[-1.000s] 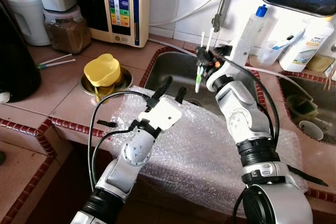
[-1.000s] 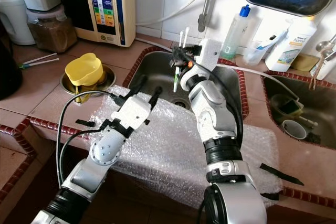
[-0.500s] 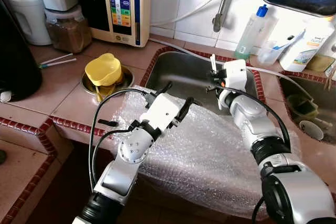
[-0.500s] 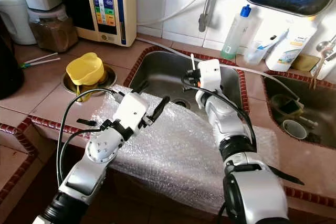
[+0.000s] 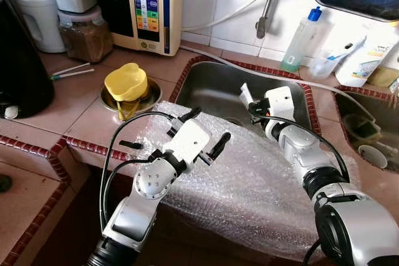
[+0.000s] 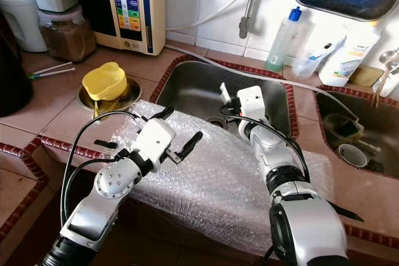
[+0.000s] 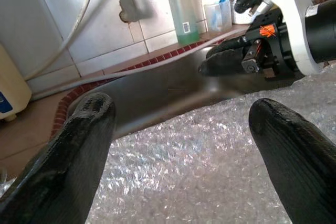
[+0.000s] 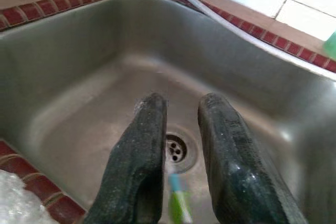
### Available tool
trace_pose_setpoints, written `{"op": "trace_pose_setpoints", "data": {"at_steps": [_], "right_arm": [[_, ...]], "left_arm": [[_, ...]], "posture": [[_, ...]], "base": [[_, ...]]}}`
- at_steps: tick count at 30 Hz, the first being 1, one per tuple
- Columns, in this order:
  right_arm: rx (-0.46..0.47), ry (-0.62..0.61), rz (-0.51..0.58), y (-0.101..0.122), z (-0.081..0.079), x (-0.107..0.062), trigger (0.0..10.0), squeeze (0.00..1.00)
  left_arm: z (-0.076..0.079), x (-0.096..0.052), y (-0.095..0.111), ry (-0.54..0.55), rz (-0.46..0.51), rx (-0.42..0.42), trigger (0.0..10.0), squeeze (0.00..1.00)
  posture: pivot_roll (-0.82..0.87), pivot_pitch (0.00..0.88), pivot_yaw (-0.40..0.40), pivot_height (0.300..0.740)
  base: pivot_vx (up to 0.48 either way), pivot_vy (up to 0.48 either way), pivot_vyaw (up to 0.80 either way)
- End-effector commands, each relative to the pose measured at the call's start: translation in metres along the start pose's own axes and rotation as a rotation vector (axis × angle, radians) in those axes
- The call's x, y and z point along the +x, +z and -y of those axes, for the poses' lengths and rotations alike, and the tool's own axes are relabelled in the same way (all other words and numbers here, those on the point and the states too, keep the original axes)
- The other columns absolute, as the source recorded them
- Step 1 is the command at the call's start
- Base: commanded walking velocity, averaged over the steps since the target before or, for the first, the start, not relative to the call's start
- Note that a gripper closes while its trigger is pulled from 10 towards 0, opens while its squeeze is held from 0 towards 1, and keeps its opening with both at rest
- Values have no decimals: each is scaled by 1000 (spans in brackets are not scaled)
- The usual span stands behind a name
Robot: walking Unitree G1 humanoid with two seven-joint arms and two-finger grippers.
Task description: Kitchen organization
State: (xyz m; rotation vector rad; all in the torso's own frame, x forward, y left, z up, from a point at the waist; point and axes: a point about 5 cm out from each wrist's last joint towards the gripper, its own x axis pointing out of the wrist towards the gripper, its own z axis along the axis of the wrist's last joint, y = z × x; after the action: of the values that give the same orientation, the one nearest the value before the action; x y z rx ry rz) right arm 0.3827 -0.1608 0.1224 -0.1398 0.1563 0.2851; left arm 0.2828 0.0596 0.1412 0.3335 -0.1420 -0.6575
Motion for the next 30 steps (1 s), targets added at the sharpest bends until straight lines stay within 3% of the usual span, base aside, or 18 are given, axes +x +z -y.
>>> {"op": "trace_pose_setpoints", "data": {"at_steps": [1, 9, 17, 20, 25, 30], "right_arm": [[-2, 5, 18, 6, 1, 1, 10000, 1000], [1, 19, 23, 6, 1, 2, 10000, 1000], [25, 43, 145, 28, -4, 5, 10000, 1000], [38, 119, 257, 41, -20, 6, 10000, 1000], [10, 194, 356, 49, -39, -2, 10000, 1000], [34, 275, 415, 47, -60, -25, 10000, 1000]], "left_arm": [[4, 2, 5, -30, 11, 7, 10000, 1000], [2, 3, 7, -11, 10, 16, 10000, 1000], [-21, 6, 10, 153, 11, 32, 10000, 1000], [-40, 9, 9, 259, -10, 90, 10000, 1000], [-59, 8, 5, 352, -36, 8, 10000, 1000], [-82, 9, 2, 481, -61, -46, 10000, 1000]], "posture": [[128, 0, -87, 740], [126, 0, -92, 740], [119, 0, -97, 740], [112, 0, -94, 740], [93, 0, -84, 740], [70, 0, -71, 740]], "base": [[0, 0, 0], [0, 0, 0], [0, 0, 0], [0, 0, 0], [0, 0, 0], [0, 0, 0]]}}
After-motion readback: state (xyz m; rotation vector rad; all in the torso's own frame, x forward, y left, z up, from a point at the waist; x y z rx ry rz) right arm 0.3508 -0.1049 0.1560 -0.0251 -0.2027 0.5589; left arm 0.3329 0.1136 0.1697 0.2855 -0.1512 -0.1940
